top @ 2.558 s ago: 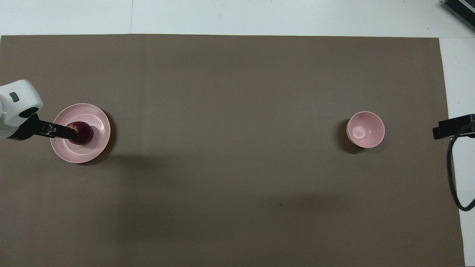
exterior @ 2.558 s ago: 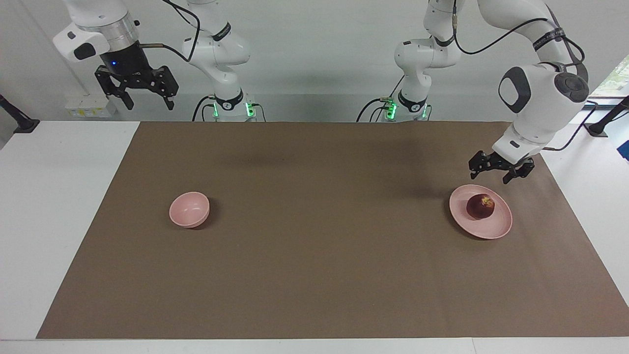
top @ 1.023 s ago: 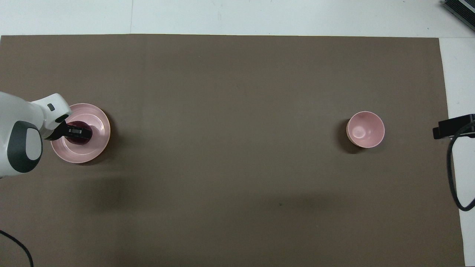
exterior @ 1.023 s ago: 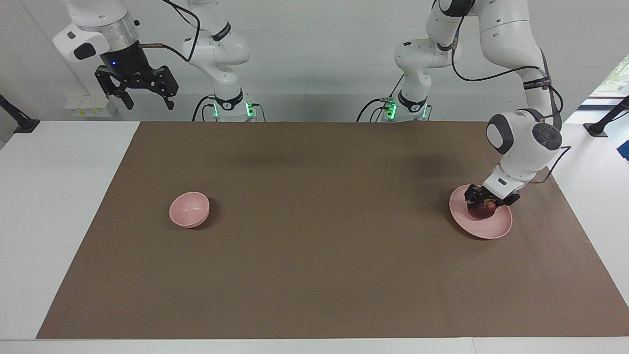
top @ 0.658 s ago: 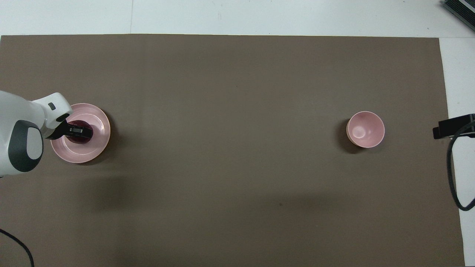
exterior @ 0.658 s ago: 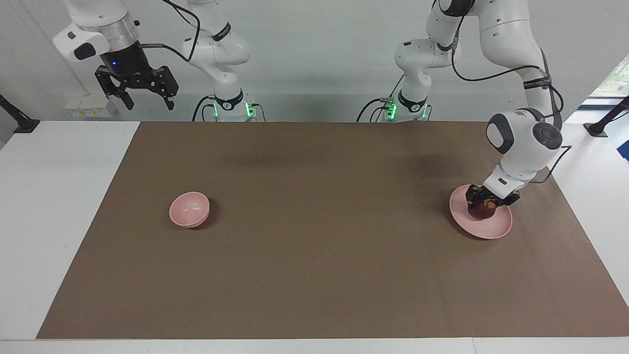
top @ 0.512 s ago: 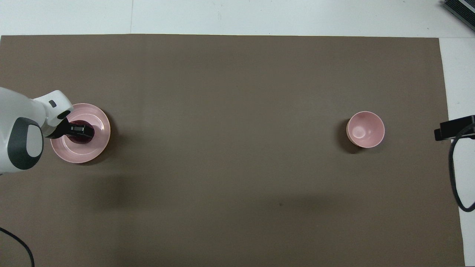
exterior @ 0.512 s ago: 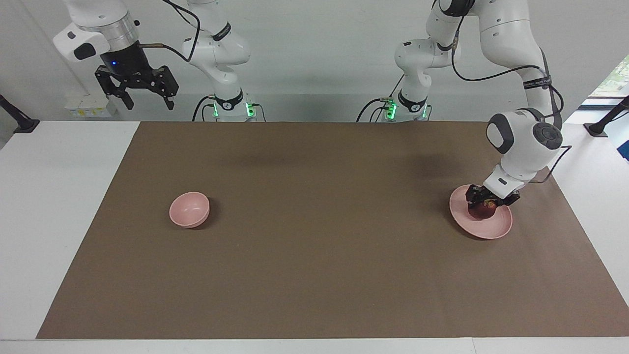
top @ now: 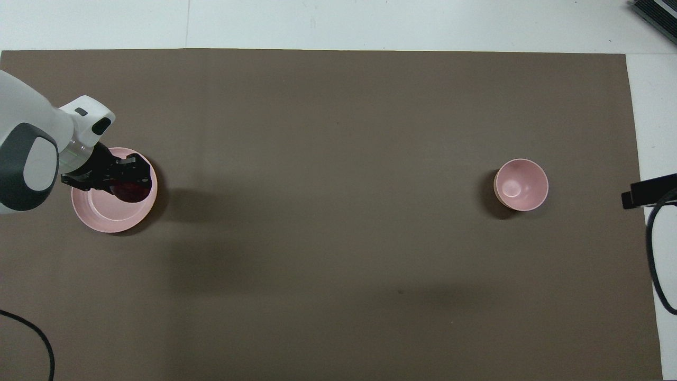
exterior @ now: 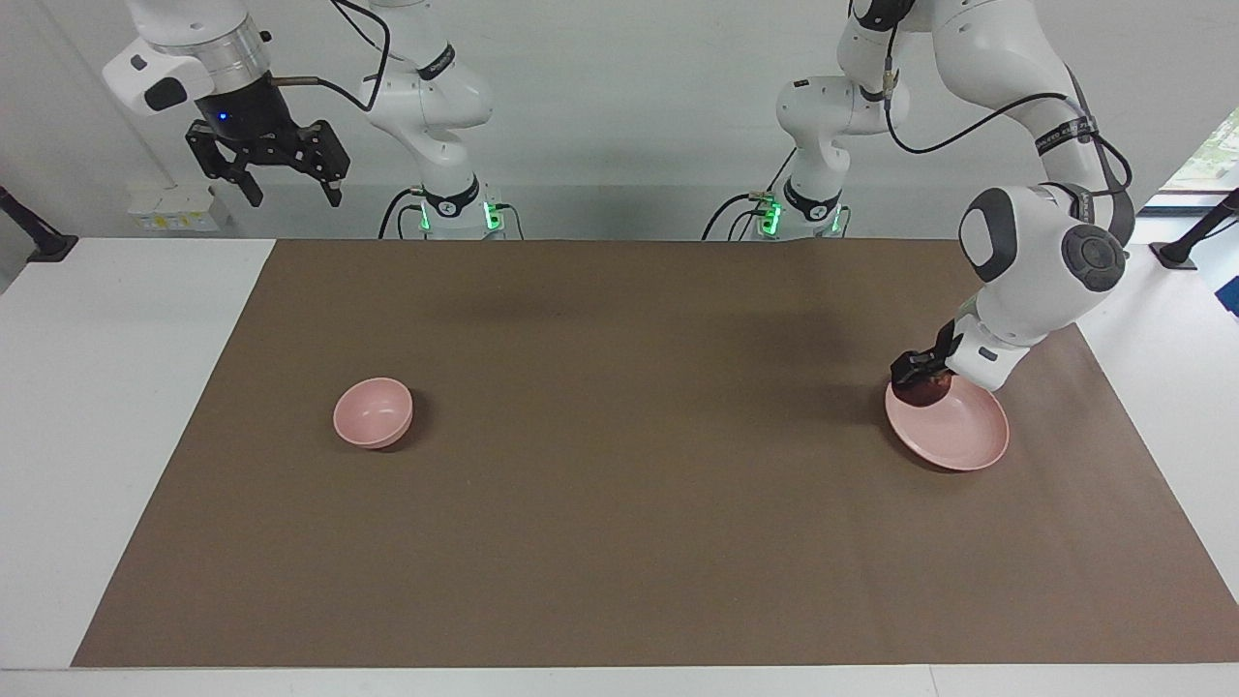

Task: Move apple from plate to bowl
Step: 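Lift the apple with the left gripper while the right gripper approaches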

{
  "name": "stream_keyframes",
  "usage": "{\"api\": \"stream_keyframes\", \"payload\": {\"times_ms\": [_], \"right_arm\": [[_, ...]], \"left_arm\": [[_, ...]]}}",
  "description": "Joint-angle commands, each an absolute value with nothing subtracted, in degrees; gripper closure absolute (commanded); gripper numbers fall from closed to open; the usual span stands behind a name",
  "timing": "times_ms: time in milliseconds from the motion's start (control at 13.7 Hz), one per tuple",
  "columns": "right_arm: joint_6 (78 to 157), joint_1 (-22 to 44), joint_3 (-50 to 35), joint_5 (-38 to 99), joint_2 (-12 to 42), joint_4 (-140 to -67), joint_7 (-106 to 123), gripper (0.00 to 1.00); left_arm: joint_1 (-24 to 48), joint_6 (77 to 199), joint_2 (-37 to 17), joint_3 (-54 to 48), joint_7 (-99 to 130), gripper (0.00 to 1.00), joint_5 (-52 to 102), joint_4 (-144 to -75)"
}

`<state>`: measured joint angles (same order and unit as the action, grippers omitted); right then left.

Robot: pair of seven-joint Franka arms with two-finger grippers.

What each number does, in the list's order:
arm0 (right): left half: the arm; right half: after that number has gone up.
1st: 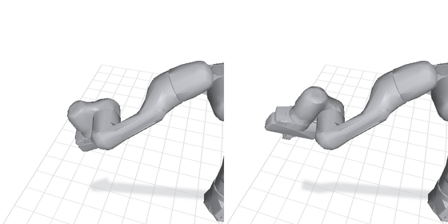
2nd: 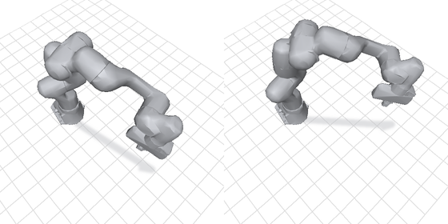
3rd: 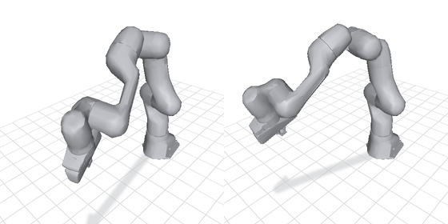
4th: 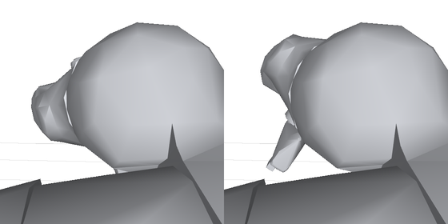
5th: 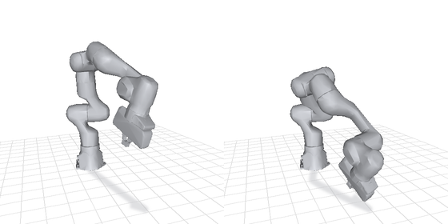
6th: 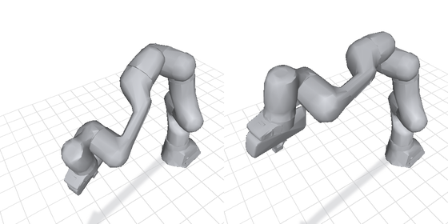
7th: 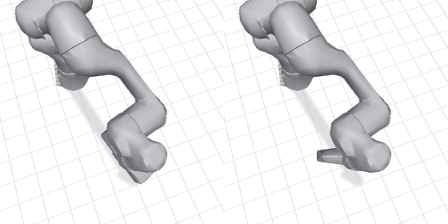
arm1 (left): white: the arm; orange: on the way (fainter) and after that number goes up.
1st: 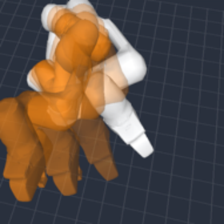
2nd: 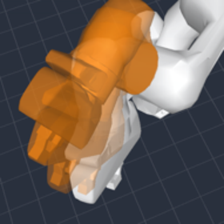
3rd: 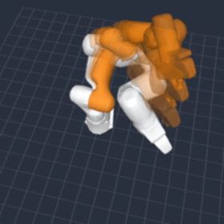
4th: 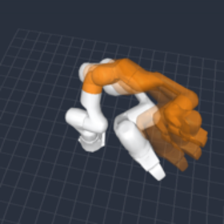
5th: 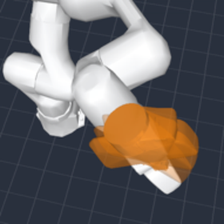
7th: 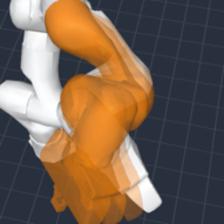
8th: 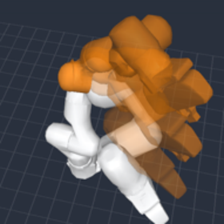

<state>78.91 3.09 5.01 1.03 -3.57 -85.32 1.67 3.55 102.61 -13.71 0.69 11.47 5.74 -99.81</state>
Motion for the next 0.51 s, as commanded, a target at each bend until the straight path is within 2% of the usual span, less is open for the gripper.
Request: {"api": "stream_keyframes", "payload": {"times_ms": [0,292,438], "right_arm": [[81.4,2.1,4.7,3.9,-5.8,-91.9,3.3,0.00],[87.9,2.8,4.7,8.2,-5.9,-97.3,2.8,0.00],[91.0,2.8,4.7,11.7,-5.8,-100.9,3.0,0.00]], "left_arm": [[6.6,97.1,-15.0,1.5,20.1,1.00,10.1,-94.8],[14.8,98.1,-14.4,1.4,37.8,1.00,16.9,-94.0],[16.2,94.5,-14.1,0.4,39.3,1.00,21.0,-91.9]]}}
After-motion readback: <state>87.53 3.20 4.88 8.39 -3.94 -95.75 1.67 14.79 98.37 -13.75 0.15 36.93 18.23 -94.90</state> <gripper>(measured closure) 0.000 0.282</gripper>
